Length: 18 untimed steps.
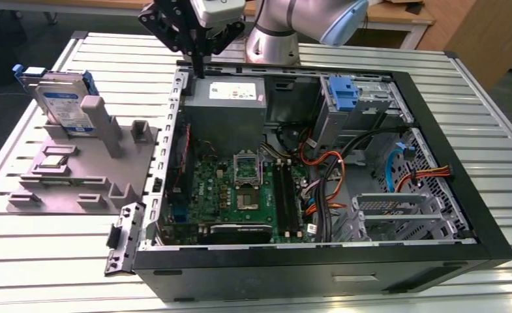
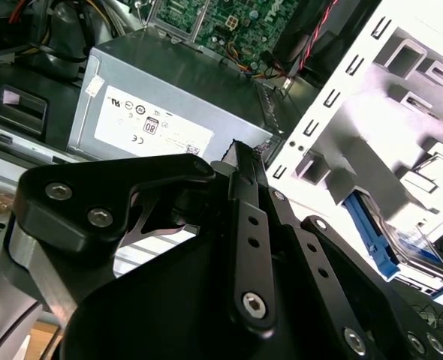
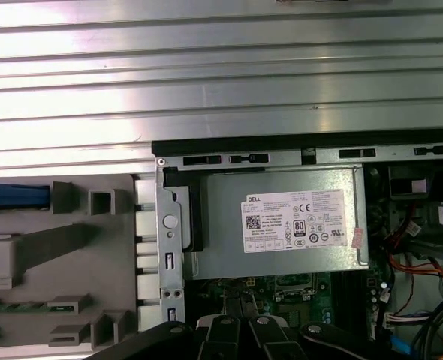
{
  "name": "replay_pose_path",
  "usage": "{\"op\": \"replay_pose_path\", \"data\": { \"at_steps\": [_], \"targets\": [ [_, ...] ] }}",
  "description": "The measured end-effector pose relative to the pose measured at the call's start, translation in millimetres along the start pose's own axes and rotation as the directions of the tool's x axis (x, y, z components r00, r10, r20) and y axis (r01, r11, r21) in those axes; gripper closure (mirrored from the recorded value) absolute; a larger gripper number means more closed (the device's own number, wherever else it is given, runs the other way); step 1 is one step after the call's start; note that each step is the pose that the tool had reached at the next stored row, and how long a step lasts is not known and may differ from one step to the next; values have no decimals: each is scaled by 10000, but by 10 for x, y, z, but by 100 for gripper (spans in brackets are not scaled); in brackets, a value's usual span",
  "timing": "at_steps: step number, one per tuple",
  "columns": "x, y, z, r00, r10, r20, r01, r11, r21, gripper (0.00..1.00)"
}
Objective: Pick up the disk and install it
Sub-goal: 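Reach for the disk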
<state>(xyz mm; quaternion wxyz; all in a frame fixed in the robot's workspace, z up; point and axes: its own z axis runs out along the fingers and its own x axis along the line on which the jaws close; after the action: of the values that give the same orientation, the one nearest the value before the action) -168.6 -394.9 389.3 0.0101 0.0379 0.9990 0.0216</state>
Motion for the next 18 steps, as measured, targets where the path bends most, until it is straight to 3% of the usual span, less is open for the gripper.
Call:
{"op": "replay_pose_path", "data": {
  "at_steps": [18],
  "targets": [
    [38, -3, 5, 10000, 0, -5, 0, 10000, 0, 90]
  ]
}}
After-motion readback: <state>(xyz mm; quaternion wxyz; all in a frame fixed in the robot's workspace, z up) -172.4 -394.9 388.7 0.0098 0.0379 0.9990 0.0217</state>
